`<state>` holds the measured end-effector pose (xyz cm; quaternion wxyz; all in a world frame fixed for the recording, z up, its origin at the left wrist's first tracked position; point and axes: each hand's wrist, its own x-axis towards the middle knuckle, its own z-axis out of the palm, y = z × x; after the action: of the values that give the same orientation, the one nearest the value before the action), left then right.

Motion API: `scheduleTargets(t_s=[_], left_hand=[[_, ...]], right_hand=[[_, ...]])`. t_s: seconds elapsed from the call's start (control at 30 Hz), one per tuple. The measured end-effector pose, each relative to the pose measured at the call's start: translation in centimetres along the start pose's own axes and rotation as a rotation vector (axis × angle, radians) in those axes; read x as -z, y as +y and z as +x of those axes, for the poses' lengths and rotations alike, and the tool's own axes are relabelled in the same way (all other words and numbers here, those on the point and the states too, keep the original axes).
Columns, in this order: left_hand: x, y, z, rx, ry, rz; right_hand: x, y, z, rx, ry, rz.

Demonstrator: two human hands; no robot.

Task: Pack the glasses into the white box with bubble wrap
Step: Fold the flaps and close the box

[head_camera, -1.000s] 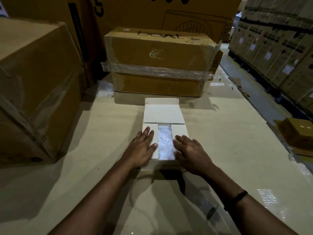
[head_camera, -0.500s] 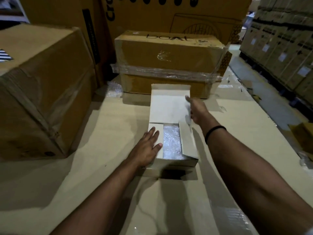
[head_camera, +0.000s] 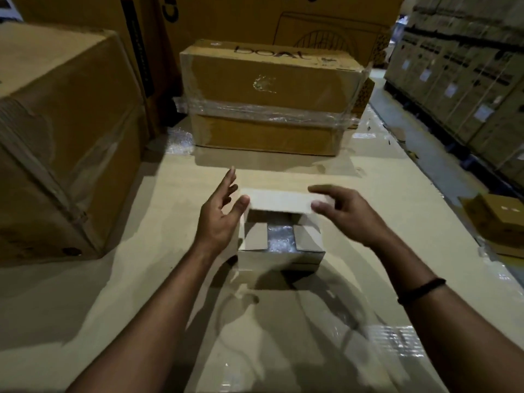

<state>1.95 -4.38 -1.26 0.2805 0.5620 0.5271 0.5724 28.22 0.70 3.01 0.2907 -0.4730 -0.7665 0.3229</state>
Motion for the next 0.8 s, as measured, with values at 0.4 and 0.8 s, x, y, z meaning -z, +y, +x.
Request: scheduleTargets(t_s=[0.4, 0.8], left_hand=[[-0.9, -4.7, -4.3, -0.166, -0.023, 0.146], [-0.8, -4.2, -3.6, -0.100, -0.141, 0.380]], right_hand=[[-6.2, 6.4, -4.2, 0.159, 0.133, -0.018], [-6.0, 5.0, -3.0, 0.260, 0.125, -0.402]])
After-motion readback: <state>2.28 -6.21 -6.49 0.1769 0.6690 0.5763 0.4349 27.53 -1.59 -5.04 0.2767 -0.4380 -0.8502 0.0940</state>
